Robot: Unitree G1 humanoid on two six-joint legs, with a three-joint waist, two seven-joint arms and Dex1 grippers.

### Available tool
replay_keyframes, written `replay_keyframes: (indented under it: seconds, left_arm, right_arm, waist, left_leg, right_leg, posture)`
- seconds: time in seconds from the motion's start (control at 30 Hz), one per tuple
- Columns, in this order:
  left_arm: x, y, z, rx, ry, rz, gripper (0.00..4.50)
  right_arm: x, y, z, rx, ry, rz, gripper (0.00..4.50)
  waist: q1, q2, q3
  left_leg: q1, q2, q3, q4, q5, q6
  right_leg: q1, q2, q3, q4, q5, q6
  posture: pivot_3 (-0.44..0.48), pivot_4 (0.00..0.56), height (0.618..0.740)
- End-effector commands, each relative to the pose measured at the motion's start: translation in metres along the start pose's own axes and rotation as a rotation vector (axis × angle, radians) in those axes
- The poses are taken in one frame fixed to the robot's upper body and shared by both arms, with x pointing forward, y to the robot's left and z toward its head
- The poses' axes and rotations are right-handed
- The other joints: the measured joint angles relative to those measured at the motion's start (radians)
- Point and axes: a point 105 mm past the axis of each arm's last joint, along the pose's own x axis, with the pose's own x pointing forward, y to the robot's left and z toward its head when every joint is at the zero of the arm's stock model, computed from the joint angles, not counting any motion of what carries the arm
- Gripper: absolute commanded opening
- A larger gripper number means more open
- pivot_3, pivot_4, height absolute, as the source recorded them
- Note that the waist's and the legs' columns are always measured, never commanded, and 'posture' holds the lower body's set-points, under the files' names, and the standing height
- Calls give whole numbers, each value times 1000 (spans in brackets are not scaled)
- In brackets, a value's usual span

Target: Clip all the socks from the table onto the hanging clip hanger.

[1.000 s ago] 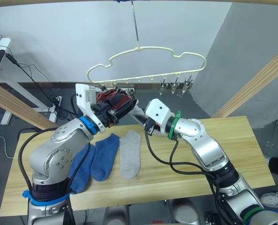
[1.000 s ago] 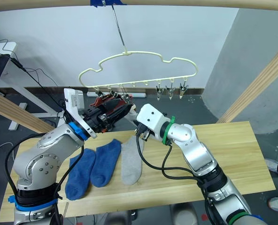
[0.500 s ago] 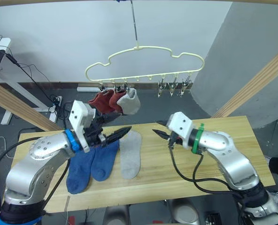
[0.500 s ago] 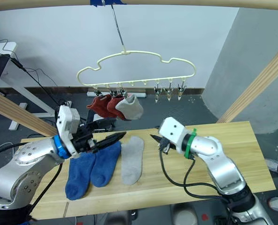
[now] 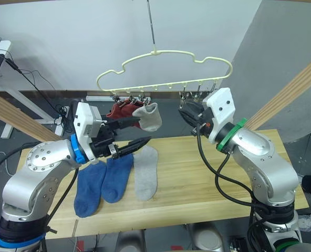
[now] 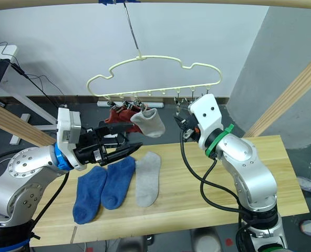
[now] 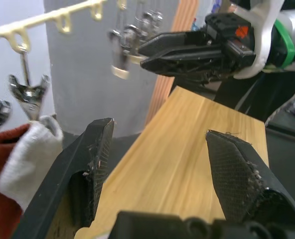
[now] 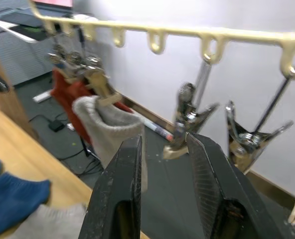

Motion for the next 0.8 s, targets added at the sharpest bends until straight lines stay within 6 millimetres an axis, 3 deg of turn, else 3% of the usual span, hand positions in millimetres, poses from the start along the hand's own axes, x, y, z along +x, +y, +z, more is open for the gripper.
replay_keyframes:
  seconds: [0.03,0.37,0.5,0.8]
  left_arm:
    - [1,0,8,45,-26,-1,3249]
    - [7,-3,7,71,-39,-8,3249]
    - [8,-3,7,71,-36,-12,3249]
    - [11,-1,5,74,-30,-12,3249]
  right_arm:
    - [0,-1,9,-16,-33,-24,1414]
    - [11,-3,7,10,-29,-56,1414]
    - [11,-2,7,9,-28,-53,2588]
    - [17,1,14,-13,-54,-47,2588]
  waist:
    - [0,0,0]
    - [0,0,0]
    - [0,0,0]
    - [-2,0,0]
  left_leg:
    - [-1,0,0,0,0,0]
    - [-3,0,0,1,0,0]
    - [-3,0,0,1,0,0]
    - [-3,0,0,1,0,0]
  right_leg:
    - [-1,0,0,0,0,0]
    - [-2,0,-1,1,0,0]
    - [-2,-1,-1,1,0,0]
    - [-2,0,-2,2,0,0]
  posture:
    - [-222,325,740]
    - [-215,315,740]
    - [-220,315,740]
    - [-224,314,740]
